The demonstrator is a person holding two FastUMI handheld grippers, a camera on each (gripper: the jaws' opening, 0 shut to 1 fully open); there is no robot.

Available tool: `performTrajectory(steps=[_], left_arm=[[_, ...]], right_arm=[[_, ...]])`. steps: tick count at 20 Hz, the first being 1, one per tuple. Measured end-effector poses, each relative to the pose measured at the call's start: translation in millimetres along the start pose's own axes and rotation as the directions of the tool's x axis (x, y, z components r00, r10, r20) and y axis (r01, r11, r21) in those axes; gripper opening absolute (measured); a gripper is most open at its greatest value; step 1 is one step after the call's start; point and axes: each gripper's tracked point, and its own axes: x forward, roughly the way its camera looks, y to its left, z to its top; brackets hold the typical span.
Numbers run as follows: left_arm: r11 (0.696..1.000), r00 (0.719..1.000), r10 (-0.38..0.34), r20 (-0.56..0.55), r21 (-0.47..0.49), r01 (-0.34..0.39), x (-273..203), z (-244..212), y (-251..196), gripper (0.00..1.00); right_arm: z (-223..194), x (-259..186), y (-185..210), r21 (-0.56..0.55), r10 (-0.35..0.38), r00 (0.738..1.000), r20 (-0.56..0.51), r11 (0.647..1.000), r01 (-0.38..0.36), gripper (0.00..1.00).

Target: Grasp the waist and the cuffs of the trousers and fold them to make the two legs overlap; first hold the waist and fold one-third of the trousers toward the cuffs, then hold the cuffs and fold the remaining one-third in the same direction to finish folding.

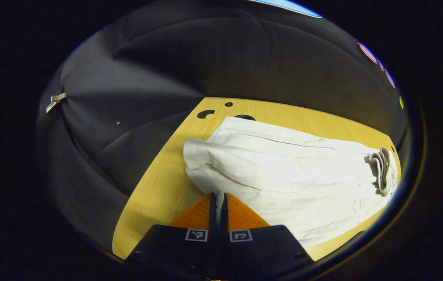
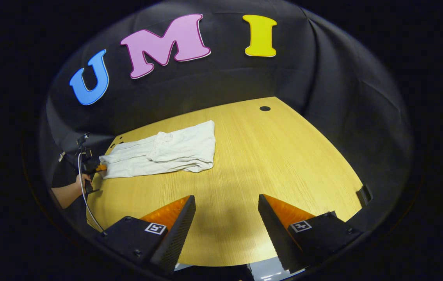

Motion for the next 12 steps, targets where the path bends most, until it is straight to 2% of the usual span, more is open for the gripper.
performTrajectory(steps=[4, 8, 9, 10, 12], left_arm=[[0.996, 0.999, -0.016, 0.045, -0.091, 0.020, -10.2, 10.9, -11.0, 0.06], [0.994, 0.993, -0.035, 0.113, -0.096, 0.046, -36.1, 37.7, -28.7, 0.06], [0.992, 0.991, -0.048, 0.126, -0.110, 0.062, -44.3, 45.6, -37.9, 0.10], [0.990, 0.989, -0.053, 0.140, -0.119, 0.069, -52.9, 54.0, -45.9, 0.06], [0.987, 0.984, -0.070, 0.161, -0.130, 0.091, -69.4, 70.1, -67.5, 0.06]], right_arm=[[-7.4, -7.7, -18.2, 0.025, -0.019, 1.000, 0.003, 1.000, 0.019, 0.98], [-15.6, -9.7, -32.6, 0.062, -0.017, 1.000, 0.009, 0.998, 0.016, 0.98], [-14.7, -7.6, -38.9, 0.073, -0.020, 1.000, 0.018, 0.997, 0.019, 0.98], [-12.7, -5.3, -43.5, 0.092, -0.024, 0.999, 0.024, 0.995, 0.021, 0.98], [-6.0, -0.5, -51.1, 0.144, -0.019, 0.999, 0.037, 0.990, 0.013, 0.98]])
